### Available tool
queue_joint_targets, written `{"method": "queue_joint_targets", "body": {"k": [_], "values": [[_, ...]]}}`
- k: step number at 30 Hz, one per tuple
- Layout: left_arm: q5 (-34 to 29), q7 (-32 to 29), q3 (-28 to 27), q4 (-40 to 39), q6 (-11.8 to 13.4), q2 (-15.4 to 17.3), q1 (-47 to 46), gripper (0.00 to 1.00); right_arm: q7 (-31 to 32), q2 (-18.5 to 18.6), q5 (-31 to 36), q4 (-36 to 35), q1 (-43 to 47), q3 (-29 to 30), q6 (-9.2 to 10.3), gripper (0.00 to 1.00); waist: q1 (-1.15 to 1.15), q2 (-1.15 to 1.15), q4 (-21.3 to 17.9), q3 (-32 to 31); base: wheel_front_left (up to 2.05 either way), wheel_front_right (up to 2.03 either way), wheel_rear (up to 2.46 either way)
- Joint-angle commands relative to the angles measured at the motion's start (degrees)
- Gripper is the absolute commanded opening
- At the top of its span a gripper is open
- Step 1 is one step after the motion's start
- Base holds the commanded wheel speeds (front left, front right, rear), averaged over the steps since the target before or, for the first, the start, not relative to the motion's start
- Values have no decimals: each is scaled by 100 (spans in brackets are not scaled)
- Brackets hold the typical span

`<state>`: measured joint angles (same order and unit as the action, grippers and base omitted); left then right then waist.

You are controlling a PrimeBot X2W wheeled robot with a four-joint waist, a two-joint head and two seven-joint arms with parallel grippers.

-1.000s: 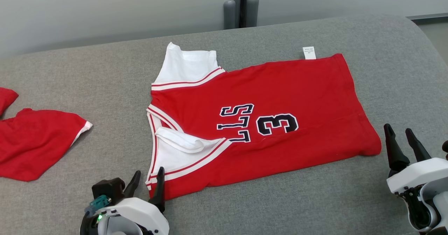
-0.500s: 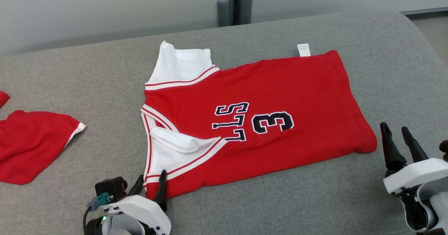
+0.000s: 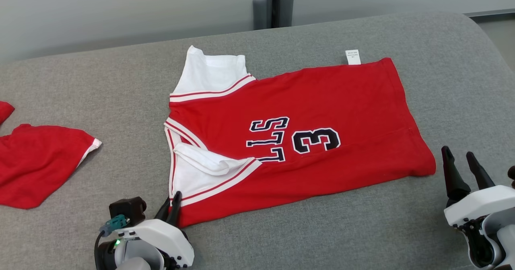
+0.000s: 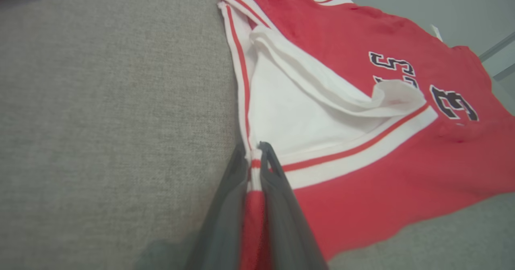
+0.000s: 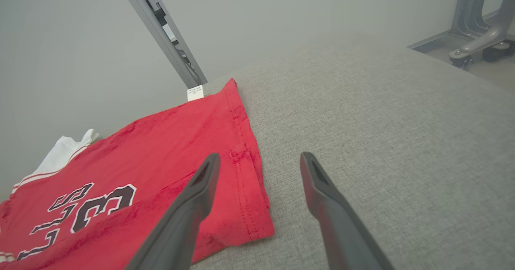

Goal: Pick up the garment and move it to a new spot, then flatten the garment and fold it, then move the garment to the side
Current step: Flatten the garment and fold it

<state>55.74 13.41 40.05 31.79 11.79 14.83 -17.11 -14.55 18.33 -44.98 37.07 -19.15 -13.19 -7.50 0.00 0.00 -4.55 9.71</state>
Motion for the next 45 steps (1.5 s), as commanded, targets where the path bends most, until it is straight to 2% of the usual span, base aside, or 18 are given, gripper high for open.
{"method": "queue_joint_targets", "body": {"k": [1, 4, 10, 20, 21, 23, 36, 45], "values": [[-56, 37, -10, -21, 1, 72, -105, 0, 37, -11, -6, 44, 23, 20, 2, 100, 0, 0, 9, 2, 0, 0, 0], [-182, 69, -1, -132, 53, 126, -163, 0, 188, -138, -211, 143, -54, 42, 2, 100, 0, 0, 40, 36, 0, 0, 0], [-344, 60, 63, -343, 132, 189, -253, 0, 495, -165, -611, 421, -245, -29, 2, 100, 0, 0, 139, 151, 0, 0, 0], [-452, -48, 196, -592, 190, 235, -304, 0, 587, -132, -1095, 869, -486, -283, 2, 100, 0, 0, 243, 250, 0, 0, 0], [-449, -49, 208, -611, 195, 243, -298, 0, 578, -125, -1118, 904, -511, -320, 2, 43, 0, 0, 246, 248, 0, 0, 0], [-448, -63, 218, -640, 207, 266, -281, 0, 549, -115, -1166, 930, -545, -404, 2, 0, 0, 0, 246, 244, 0, 0, 0], [-492, -249, 317, -858, 242, 481, -135, 0, 382, 97, -1488, 849, -425, -897, 2, 0, 0, 0, 173, 73, 0, 0, 0], [-426, -514, 457, -1360, 354, 870, 362, 0, 522, 354, -1663, 526, 86, -1144, 3, 0, 0, 0, 58, -266, 0, 0, 0]]}}
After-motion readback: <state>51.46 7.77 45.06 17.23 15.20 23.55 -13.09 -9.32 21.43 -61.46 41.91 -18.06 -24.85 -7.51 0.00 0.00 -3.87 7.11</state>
